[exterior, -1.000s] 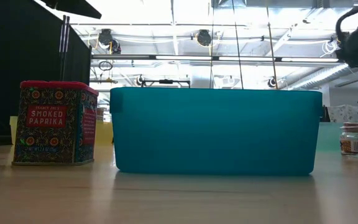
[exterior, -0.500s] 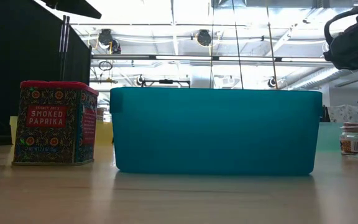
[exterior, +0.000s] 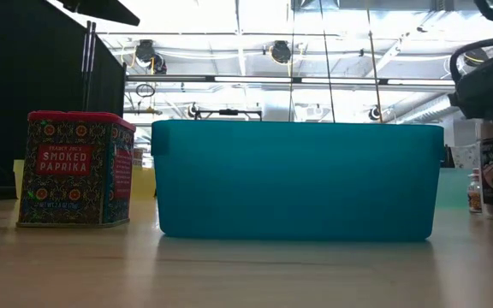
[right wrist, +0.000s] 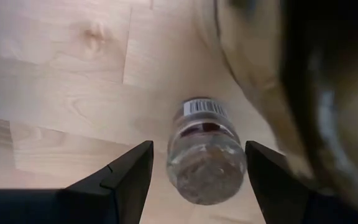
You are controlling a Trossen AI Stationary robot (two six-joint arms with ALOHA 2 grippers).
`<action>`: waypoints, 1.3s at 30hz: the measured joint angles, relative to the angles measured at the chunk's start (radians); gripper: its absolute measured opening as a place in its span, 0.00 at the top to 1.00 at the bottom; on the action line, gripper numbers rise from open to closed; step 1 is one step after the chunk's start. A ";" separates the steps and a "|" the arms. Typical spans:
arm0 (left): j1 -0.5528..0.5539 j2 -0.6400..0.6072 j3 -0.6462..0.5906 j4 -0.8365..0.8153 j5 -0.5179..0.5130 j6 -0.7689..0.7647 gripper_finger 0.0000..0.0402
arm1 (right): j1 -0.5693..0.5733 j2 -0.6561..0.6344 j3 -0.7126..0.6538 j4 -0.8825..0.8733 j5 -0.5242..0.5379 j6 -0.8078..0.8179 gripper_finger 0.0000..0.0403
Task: Sort spices by type
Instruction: Put the bottom brown seasoning bottle into the blue bin
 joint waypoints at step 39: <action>0.000 0.000 0.000 0.001 0.000 -0.018 0.13 | -0.102 0.002 0.533 -0.292 0.141 -0.173 0.65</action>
